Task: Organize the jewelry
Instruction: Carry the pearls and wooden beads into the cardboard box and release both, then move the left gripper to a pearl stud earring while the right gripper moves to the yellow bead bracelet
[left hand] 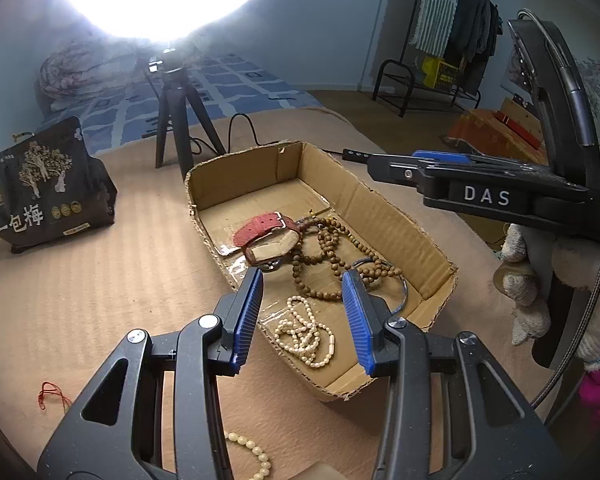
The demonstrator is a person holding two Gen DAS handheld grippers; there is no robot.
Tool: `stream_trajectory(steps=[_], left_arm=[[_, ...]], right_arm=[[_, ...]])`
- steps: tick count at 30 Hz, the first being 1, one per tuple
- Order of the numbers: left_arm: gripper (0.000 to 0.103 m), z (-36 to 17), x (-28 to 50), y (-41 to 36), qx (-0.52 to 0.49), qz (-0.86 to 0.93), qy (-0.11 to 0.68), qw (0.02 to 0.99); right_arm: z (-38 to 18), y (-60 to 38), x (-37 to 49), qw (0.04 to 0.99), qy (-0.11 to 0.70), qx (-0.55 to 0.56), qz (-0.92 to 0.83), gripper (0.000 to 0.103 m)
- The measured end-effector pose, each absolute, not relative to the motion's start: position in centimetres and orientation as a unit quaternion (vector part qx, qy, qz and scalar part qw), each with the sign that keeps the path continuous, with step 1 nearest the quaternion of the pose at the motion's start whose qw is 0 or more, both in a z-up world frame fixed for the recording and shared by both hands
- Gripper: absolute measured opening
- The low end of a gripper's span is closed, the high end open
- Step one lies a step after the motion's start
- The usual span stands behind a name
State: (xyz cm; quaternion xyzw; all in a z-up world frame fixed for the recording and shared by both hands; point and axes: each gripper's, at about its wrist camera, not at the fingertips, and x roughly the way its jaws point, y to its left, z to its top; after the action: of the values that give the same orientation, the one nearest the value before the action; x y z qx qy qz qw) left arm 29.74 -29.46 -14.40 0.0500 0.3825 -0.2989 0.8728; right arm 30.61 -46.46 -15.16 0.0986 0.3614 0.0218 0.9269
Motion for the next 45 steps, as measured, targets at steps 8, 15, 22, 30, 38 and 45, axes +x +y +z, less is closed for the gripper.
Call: stream_trajectory(steps=[8,15,22,30,38,45], left_arm=[[0.043,-13.7,29.2,-27.7,0.045,-0.290,0.384,0.875],[0.053,-13.6,28.5,-25.2,0.048,-0.269,0.384,0.882],[0.054,-13.8,28.3,-21.3,0.059,-0.245,0.385,0.888],[0.054,-14.3,28.4,-15.0,0.041,-0.204,0.388,0.898],[0.054,-16.2,28.6,-9.2,0.011,-0.161,0.403,0.901],[0.054,-19.1,28.0,-6.4,-0.019,-0.147,0.426,0.893]], right_arm=[[-13.9,-45.6,29.3,0.929,0.356,0.097,0.016,0.075],[-13.3,-44.6,28.3,0.929,0.355,0.104,0.023,0.076],[-12.9,-42.8,26.6,0.930,0.351,0.100,0.048,0.076],[-13.2,-39.5,23.8,0.928,0.350,0.088,0.094,0.076],[-14.8,-34.8,21.0,0.919,0.363,0.052,0.148,0.076],[-17.5,-31.9,19.5,0.905,0.384,0.041,0.176,0.076]])
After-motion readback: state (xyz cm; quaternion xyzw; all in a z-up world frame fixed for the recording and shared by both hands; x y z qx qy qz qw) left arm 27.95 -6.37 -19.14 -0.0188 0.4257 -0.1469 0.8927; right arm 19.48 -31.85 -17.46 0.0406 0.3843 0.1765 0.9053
